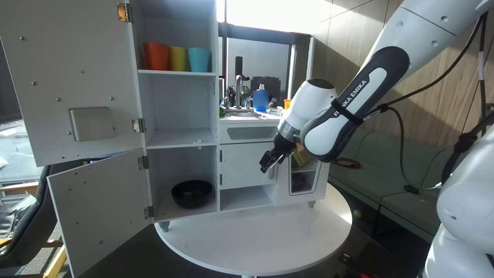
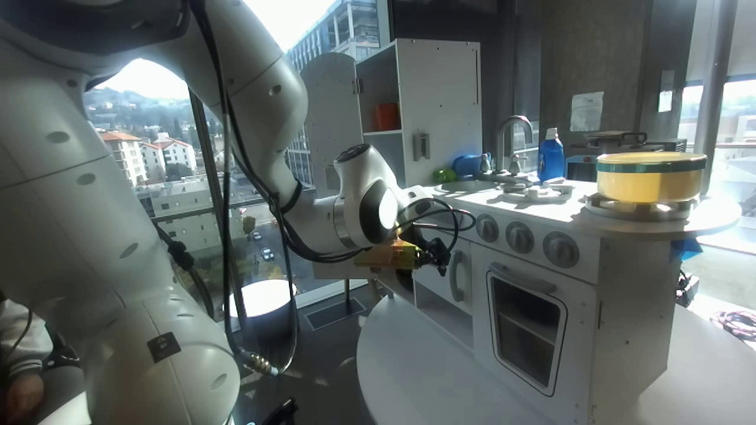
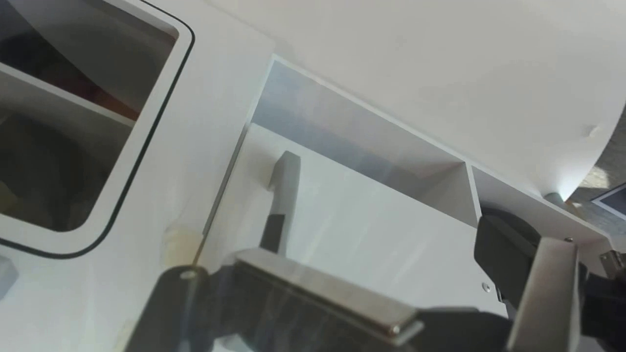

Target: Open all the kitchen cabinet doors, beginning with the left upper and ending with the right lower door

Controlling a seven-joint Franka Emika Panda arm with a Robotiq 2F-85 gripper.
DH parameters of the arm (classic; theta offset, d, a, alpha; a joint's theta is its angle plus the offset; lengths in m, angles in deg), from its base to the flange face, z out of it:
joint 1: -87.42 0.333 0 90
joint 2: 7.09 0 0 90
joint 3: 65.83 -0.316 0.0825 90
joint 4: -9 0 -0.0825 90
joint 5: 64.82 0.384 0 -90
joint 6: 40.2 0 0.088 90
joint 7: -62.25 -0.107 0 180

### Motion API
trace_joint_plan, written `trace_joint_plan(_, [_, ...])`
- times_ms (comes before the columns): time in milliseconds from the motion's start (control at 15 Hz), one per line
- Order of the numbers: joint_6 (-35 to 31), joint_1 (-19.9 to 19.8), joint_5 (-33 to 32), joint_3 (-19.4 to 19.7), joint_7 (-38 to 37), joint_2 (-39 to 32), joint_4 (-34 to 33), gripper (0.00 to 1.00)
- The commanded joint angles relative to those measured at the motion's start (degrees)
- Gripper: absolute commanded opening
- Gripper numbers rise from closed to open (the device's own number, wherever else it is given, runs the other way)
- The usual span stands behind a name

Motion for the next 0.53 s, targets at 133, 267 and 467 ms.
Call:
trace_joint_plan(133, [-4.13,-2.14,-1.63,0.29,-0.89,-4.99,-1.08,1.0])
trace_joint_plan(267, [-4.7,-3.59,-2.75,-0.48,-1.74,-5.41,-1.8,1.0])
trace_joint_plan(467, [-3.26,-6.8,-5.46,-2.65,-4.04,-4.73,-3.47,1.0])
